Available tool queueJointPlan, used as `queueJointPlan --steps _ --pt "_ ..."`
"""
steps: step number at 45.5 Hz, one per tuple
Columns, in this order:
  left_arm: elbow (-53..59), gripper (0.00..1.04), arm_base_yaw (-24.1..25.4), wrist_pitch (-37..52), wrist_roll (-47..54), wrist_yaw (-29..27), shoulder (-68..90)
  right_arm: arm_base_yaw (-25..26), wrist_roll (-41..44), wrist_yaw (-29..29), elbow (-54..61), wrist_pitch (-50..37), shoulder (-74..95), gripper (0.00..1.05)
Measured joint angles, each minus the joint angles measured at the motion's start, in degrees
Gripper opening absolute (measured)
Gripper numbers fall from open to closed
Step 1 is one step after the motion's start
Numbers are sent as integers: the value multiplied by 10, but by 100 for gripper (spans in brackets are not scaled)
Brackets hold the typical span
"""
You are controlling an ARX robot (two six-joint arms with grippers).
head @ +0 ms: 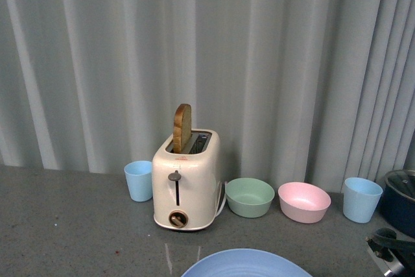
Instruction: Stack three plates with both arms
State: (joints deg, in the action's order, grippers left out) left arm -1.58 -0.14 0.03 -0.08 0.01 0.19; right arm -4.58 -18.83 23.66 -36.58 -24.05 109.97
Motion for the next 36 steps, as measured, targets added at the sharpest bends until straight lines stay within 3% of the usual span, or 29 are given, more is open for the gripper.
queueJointPlan --steps 36 --pt "0 98 0 0 0 0 0 17 0 4 2 2 10 3"
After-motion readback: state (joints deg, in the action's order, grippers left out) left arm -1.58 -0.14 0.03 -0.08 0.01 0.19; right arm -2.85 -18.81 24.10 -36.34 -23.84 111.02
